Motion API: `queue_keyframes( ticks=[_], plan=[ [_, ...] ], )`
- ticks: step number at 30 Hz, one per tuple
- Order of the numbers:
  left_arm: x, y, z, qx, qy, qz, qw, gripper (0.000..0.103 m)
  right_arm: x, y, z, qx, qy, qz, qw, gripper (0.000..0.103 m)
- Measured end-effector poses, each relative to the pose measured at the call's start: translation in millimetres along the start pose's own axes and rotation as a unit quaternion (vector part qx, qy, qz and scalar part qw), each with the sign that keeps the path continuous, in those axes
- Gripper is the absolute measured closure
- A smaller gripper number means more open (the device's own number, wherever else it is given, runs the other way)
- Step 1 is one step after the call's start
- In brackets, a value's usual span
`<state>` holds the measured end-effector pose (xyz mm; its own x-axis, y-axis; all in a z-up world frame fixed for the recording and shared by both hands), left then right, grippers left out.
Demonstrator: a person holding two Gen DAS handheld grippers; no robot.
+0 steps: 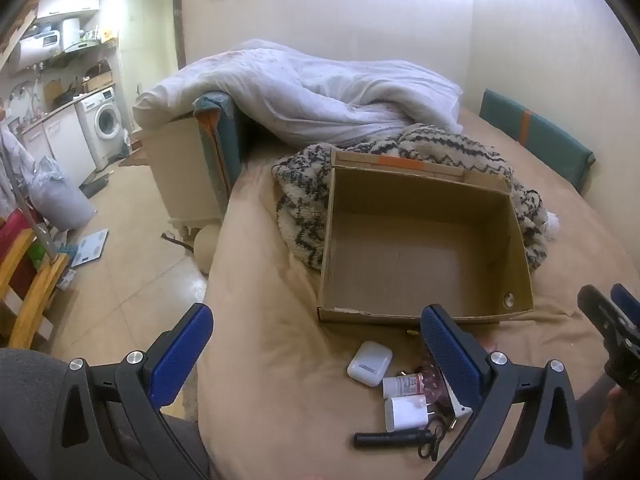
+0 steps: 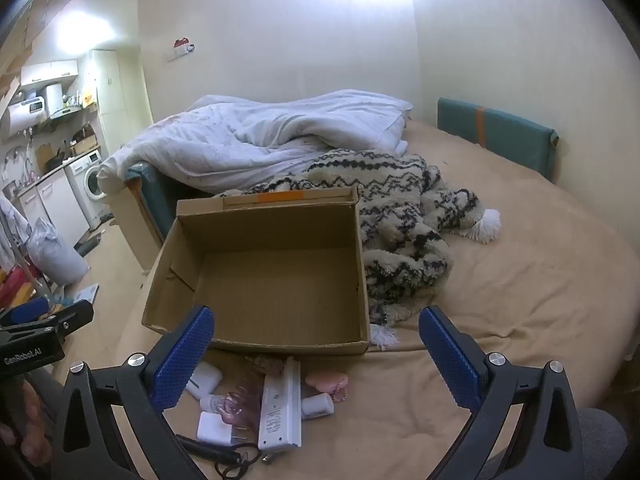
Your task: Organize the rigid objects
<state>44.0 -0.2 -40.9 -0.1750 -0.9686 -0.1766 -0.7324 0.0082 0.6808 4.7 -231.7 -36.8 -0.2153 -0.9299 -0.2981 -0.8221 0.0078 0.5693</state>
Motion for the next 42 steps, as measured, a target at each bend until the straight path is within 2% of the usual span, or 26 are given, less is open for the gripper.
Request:
queue_keyframes(
  ticks=[42],
  plan=[
    [4.4, 3.3, -1.0, 0.006, -0.010, -0.008, 0.9999, 0.000, -0.2, 1.7, -1.5, 0.003, 0.006, 0.003, 1.000, 0.000]
  ],
)
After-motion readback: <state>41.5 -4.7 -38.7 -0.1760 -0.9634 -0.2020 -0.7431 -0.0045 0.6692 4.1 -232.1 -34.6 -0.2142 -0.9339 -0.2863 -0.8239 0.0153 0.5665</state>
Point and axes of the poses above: each gripper's, at about its wrist camera, not at the fingertips, and y roughly against the way its jaws point, x to its right, z to its underside, the point moved 6 cm from there along -y, roughly the way its jaws point, and after that the axes turned 15 degrees about -y, right-handed, at the moved point
